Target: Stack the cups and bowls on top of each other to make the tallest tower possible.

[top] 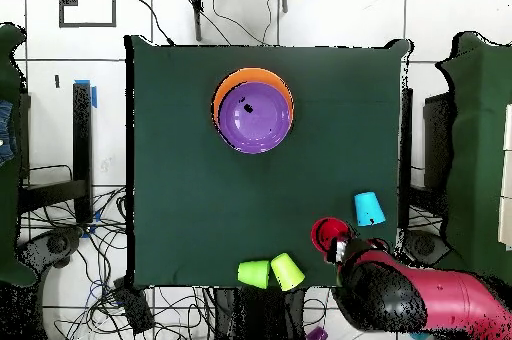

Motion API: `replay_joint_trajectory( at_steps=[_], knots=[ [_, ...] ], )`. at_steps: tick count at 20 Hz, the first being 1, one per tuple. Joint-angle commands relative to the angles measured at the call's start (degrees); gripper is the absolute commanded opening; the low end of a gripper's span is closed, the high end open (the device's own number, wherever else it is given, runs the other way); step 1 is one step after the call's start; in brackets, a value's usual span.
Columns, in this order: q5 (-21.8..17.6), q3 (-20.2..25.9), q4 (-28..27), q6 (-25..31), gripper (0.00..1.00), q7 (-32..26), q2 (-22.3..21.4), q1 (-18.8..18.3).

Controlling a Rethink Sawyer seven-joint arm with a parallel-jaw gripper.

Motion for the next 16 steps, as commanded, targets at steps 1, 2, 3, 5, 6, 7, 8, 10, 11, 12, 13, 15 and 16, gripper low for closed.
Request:
replay_joint_trajectory(
  at_steps=[1, 2, 3, 5, 6, 7, 8, 10, 11, 12, 13, 15, 16],
  knots=[
    [-0.08, -2.6, -10.7, 7.33, 0.0, -0.09, 8.77, 7.49],
    [0.09, -3.01, -11.58, 7.71, 0.0, 0.21, 9.32, 8.15],
    [0.37, -3.56, -13.22, 8.37, 0.0, 0.52, 10.4, 9.22],
    [0.61, -4.62, -15.77, 9.42, 0.0, 0.95, 11.98, 10.95],
    [0.63, -4.98, -16.63, 9.63, 0.0, 0.96, 12.5, 11.54],
    [0.52, -5.25, -17.93, 9.87, 0.0, 0.74, 13.42, 12.31],
    [0.47, -5.44, -18.65, 9.91, 0.0, 0.56, 13.92, 12.79],
    [0.54, -5.71, -20.27, 9.8, 0.0, 0.5, 15.19, 13.87],
    [0.77, -5.73, -21.14, 9.89, 0.0, 0.48, 15.93, 14.43],
    [1.1, -5.89, -21.96, 9.8, 0.0, 0.9, 16.54, 15.03],
    [1.44, -6.04, -22.78, 9.71, 0.0, 1.32, 17.16, 15.62],
    [1.77, -6.52, -24.59, 9.05, 0.0, 2.47, 18.24, 16.97],
    [1.76, -6.79, -25.41, 8.98, 0.0, 2.82, 18.63, 17.59]
  ],
)
